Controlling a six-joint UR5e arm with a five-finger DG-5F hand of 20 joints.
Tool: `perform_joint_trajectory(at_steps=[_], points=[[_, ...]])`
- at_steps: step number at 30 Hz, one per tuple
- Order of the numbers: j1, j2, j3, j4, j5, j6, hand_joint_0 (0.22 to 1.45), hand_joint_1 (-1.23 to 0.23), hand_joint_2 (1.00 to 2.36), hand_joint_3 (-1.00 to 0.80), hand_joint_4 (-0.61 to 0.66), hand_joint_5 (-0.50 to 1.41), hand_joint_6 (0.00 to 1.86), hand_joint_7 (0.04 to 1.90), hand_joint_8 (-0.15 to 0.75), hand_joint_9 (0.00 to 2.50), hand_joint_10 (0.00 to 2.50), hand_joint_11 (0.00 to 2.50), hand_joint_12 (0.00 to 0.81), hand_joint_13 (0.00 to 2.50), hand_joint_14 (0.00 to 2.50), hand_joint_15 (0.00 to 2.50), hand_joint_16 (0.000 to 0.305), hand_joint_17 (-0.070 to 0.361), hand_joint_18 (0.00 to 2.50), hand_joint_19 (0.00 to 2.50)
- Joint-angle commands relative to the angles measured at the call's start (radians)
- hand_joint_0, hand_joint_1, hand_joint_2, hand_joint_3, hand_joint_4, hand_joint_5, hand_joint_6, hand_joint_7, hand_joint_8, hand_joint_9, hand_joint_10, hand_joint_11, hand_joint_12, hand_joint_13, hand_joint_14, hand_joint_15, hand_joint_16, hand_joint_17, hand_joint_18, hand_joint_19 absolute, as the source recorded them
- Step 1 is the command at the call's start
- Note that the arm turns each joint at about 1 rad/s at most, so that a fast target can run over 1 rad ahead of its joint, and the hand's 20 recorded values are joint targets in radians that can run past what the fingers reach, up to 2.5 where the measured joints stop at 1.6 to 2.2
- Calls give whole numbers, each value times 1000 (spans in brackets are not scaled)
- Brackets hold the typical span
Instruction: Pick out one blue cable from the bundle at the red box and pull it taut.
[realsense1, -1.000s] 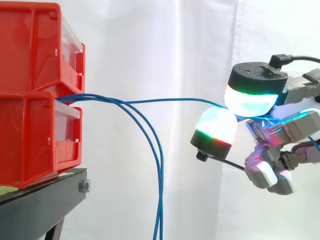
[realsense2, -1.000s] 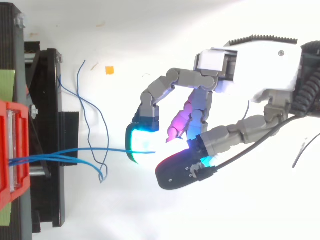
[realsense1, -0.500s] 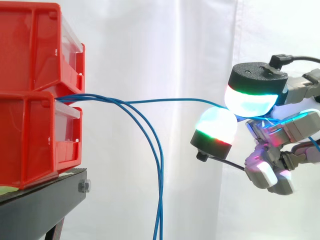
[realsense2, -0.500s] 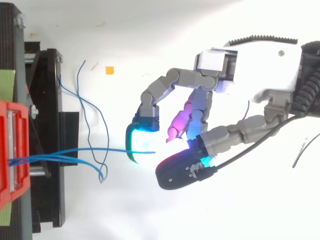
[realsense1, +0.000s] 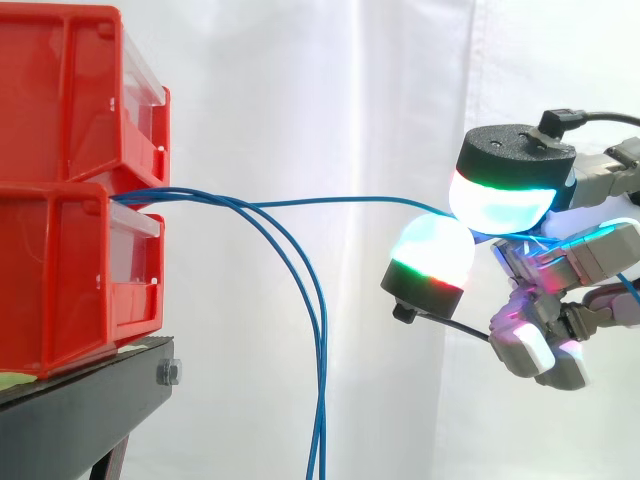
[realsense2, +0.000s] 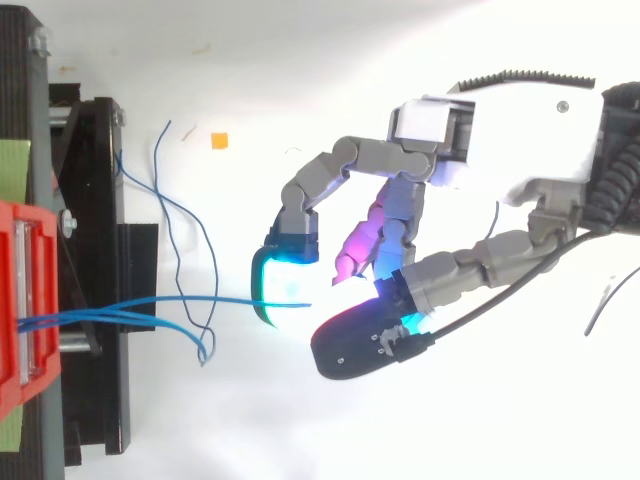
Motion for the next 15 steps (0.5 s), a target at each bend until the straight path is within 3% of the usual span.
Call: perform_joint_trajectory(at_steps=[1, 15], points=[[0, 0, 0, 0, 0, 1, 654, -866, 1018, -35, 38, -62, 905, 976, 357, 1589, 30, 1022, 452, 1098, 20, 568, 65, 146, 1078, 766], [0, 0, 0, 0, 0, -1, 655, -866, 1018, -40, 37, -62, 906, 974, 354, 1588, 29, 1015, 452, 1096, 20, 569, 65, 146, 1075, 768]])
